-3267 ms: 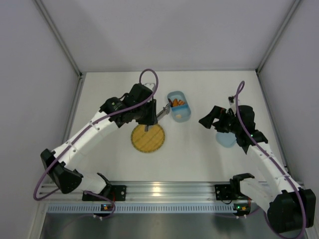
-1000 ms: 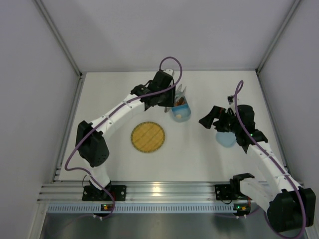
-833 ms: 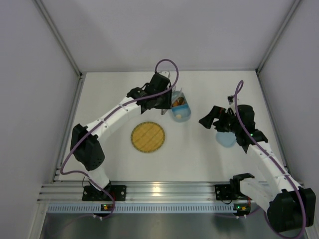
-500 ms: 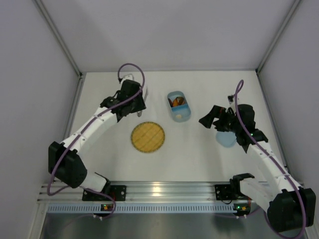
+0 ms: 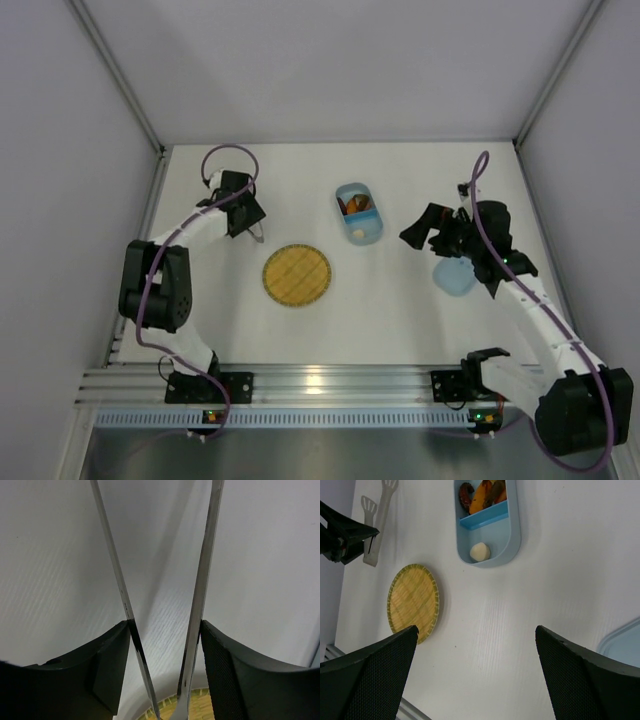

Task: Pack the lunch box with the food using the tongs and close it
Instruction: Place the clamp at the center of the board, then pick up the box lid from the center of the board.

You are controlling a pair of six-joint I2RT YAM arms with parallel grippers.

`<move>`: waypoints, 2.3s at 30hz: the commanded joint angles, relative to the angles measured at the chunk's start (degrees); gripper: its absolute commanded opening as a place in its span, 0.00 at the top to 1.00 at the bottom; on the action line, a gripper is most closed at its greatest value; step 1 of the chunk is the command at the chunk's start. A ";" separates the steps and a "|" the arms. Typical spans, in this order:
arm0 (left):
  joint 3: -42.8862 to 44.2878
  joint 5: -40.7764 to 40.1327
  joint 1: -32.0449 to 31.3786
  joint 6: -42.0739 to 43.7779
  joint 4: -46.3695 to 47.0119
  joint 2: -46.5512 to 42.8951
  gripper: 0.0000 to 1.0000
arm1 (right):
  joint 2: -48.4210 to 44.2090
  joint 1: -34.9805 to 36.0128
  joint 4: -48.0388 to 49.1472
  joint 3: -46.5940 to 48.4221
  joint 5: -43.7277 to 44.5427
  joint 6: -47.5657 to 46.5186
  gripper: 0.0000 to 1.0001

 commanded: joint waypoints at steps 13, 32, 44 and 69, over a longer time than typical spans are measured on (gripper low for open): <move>1.83 6.82 2.96 -2.96 9.46 8.14 0.21 | 4.15 0.74 -6.56 5.70 9.21 -0.59 0.01; 4.46 9.63 0.50 1.00 8.51 -8.13 0.15 | 3.37 -0.83 -23.88 9.76 39.00 10.47 0.01; 12.19 16.91 -20.32 6.71 6.48 -7.96 0.16 | 0.64 -30.78 -16.44 -3.33 16.38 12.59 0.01; 23.19 28.79 -32.81 7.85 7.63 10.85 0.18 | 14.43 -32.92 -5.16 -3.53 20.46 12.68 0.41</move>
